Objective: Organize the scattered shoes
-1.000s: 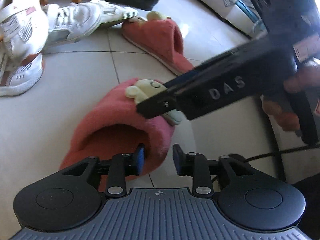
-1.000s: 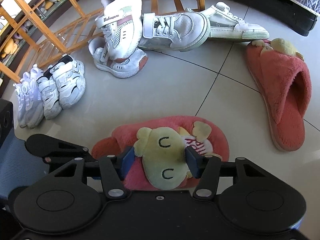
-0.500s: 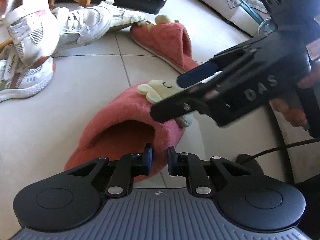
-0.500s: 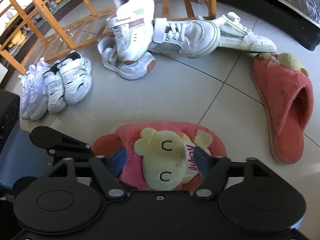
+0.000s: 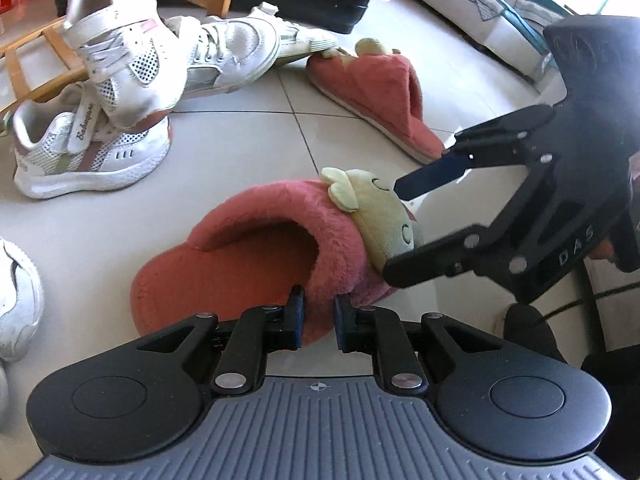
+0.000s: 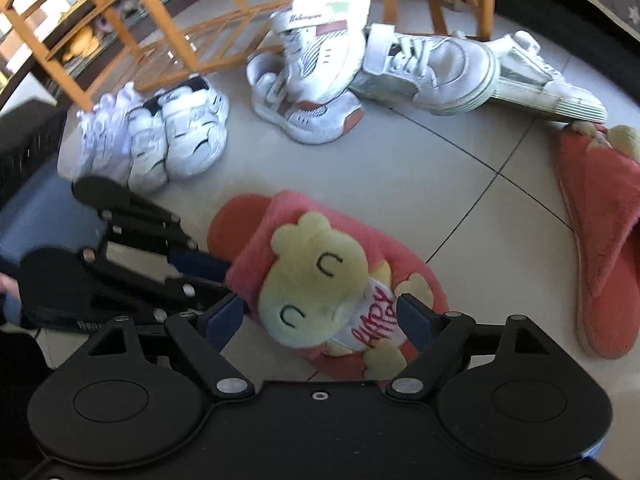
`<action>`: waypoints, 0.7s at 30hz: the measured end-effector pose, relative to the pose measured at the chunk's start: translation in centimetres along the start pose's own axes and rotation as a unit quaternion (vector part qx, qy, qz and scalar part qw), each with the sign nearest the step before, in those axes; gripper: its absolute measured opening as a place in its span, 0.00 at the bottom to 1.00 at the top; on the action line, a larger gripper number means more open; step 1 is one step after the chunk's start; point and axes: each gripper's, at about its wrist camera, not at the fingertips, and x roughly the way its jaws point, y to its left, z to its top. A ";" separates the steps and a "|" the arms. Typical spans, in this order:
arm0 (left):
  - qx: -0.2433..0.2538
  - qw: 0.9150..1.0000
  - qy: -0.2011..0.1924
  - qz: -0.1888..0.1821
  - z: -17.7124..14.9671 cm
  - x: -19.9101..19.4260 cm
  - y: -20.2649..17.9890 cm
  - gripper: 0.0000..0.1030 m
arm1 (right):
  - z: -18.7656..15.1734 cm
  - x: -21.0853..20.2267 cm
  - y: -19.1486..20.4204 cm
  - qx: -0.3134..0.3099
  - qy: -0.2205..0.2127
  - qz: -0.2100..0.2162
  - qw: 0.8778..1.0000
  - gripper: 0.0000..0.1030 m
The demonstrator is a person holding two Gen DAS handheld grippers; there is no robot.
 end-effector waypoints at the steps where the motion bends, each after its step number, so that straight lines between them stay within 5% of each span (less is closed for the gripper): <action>1: 0.000 1.000 0.000 0.000 0.0 0.0 0.0 0.15 | 0.0 0.1 0.1 -0.008 -0.001 -0.001 1.000 0.84; 21: 0.001 1.000 0.006 -0.003 0.1 -0.1 0.6 0.18 | 0.2 1.6 -1.1 -0.076 0.003 0.019 0.997 0.97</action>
